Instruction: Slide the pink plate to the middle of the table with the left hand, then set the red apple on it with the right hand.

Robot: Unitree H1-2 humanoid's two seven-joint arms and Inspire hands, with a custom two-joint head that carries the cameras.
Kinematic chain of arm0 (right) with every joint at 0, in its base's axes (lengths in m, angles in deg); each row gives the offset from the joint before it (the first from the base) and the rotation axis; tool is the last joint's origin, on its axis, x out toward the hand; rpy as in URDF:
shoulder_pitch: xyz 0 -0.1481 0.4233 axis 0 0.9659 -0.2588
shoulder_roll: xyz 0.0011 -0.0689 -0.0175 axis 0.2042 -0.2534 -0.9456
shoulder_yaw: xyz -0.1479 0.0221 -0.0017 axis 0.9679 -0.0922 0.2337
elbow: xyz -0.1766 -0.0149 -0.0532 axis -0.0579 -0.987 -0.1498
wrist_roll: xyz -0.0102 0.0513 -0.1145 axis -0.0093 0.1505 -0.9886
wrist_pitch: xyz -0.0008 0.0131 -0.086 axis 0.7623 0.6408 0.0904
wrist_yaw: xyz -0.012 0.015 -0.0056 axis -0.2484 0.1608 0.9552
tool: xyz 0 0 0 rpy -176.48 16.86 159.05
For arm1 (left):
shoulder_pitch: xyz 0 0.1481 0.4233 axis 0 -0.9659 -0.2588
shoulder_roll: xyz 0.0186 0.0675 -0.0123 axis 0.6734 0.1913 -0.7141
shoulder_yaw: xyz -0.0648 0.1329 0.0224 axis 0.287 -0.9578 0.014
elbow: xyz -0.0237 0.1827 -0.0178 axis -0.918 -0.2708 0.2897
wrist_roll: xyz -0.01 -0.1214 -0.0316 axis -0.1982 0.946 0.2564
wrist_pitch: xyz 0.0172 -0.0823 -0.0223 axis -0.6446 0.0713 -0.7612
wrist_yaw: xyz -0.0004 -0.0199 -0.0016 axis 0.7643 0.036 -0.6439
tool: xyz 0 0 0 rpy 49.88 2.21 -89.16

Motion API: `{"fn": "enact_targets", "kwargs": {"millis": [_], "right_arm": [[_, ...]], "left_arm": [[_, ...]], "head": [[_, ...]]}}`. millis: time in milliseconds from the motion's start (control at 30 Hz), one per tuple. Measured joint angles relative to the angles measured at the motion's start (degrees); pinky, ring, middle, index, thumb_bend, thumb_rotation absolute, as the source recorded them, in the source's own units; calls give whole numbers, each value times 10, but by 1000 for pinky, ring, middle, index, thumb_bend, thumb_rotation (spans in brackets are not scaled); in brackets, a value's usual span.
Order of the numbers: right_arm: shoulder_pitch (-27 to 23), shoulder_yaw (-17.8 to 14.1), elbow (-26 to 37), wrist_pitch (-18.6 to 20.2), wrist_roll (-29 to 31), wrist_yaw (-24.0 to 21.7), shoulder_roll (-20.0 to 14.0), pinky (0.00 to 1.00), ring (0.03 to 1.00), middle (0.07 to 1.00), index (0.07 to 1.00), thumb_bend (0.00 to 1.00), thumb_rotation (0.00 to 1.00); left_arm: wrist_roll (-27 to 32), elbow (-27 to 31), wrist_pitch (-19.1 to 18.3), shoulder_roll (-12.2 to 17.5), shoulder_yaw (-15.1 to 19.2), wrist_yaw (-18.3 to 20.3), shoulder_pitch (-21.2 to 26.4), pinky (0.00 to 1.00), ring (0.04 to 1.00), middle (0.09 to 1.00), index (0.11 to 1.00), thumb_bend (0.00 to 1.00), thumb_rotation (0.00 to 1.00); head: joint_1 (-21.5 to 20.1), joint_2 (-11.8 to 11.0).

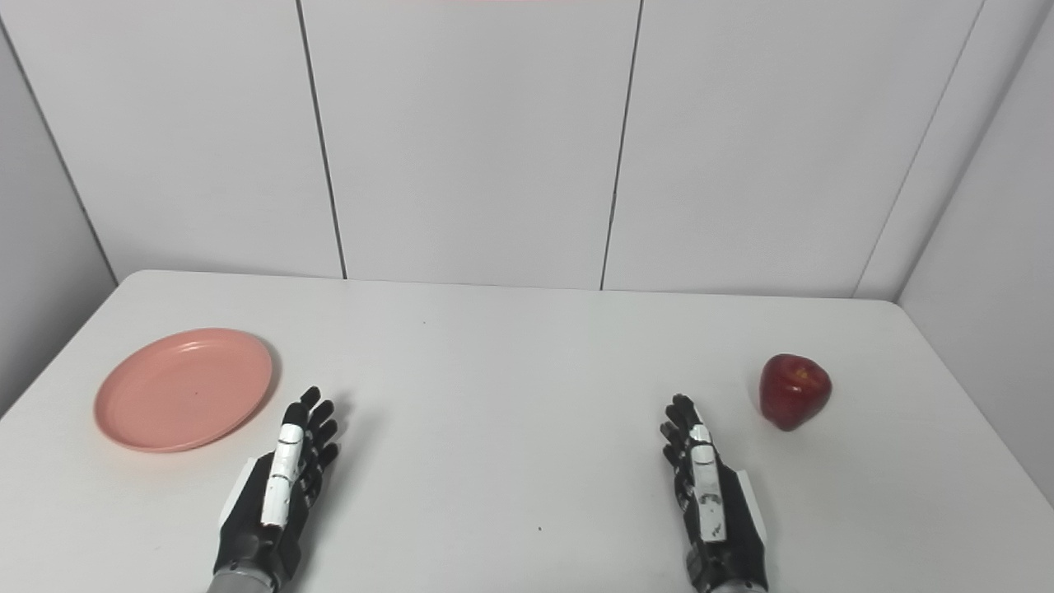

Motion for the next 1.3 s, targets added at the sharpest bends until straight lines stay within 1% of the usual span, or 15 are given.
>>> {"fn": "enact_targets", "kwargs": {"millis": [200, 233, 267, 300, 433, 500, 600, 667, 733, 800, 933, 967, 1100, 1200, 1300], "right_arm": [[0, 0, -1, 0, 2, -5, -2, 1000, 964, 955, 945, 820, 988], [0, 0, -2, 0, 2, -6, -3, 1000, 963, 956, 948, 821, 986], [0, -1, -4, 0, 3, -8, -4, 1000, 964, 958, 950, 823, 985], [0, -1, -6, -1, 5, -10, -6, 1000, 966, 960, 953, 828, 983], [-7, -5, -17, -5, 14, -25, -17, 1000, 984, 980, 974, 828, 998], [-12, -9, -24, -6, 22, -34, -26, 1000, 993, 988, 980, 836, 992], [-16, -18, -32, -7, 33, -45, -37, 1000, 994, 989, 986, 853, 983], [-17, -23, -34, -7, 39, -47, -42, 1000, 994, 987, 987, 849, 983], [-18, -29, -37, -7, 45, -48, -44, 1000, 992, 986, 985, 844, 979], [-19, -32, -38, -7, 48, -51, -46, 1000, 995, 989, 982, 828, 982], [-20, -35, -44, -7, 52, -58, -49, 1000, 1000, 998, 988, 808, 994], [-21, -36, -45, -8, 52, -60, -50, 1000, 1000, 999, 989, 806, 997], [-24, -38, -51, -10, 53, -67, -54, 1000, 1000, 1000, 995, 806, 1000], [-25, -39, -53, -10, 53, -68, -54, 1000, 1000, 997, 994, 809, 992], [-27, -41, -56, -11, 54, -69, -54, 1000, 1000, 1000, 999, 810, 994]], "left_arm": [[0, -1, 0, 0, 0, 0, 0, 1000, 1000, 1000, 1000, 623, 1000], [-1, -1, 0, 0, -1, 0, 0, 1000, 1000, 1000, 1000, 627, 1000], [-1, -1, 0, 0, -2, -1, 0, 1000, 1000, 1000, 1000, 628, 1000], [-2, -1, 0, 0, -3, -1, 0, 1000, 1000, 1000, 1000, 630, 1000], [-17, -5, 2, -2, -10, -9, 0, 1000, 1000, 1000, 1000, 658, 1000], [-24, -12, 10, -4, -16, -14, 1, 1000, 1000, 1000, 1000, 686, 986], [-26, -21, 25, -10, -26, -27, 1, 1000, 1000, 1000, 1000, 712, 967], [-30, -27, 34, -11, -30, -34, 1, 1000, 1000, 1000, 1000, 711, 962], [-34, -33, 43, -13, -35, -40, 1, 1000, 1000, 1000, 1000, 711, 958], [-36, -33, 45, -14, -38, -45, 1, 1000, 1000, 1000, 1000, 706, 959], [-38, -40, 56, -15, -42, -48, 1, 1000, 1000, 1000, 1000, 705, 975], [-38, -43, 59, -15, -43, -49, 1, 1000, 1000, 1000, 1000, 704, 978], [-39, -47, 66, -16, -47, -53, 1, 1000, 1000, 1000, 1000, 696, 996], [-44, -51, 70, -17, -50, -57, 1, 1000, 1000, 1000, 1000, 695, 988], [-45, -55, 76, -17, -51, -59, 1, 1000, 1000, 1000, 1000, 699, 992]], "head": [[12, -4], [23, -7], [23, -7], [41, -13], [54, -17], [84, -28], [92, -32], [108, -38], [109, -38], [122, -42], [127, -44], [131, -47], [133, -49], [135, -53], [141, -62]]}}
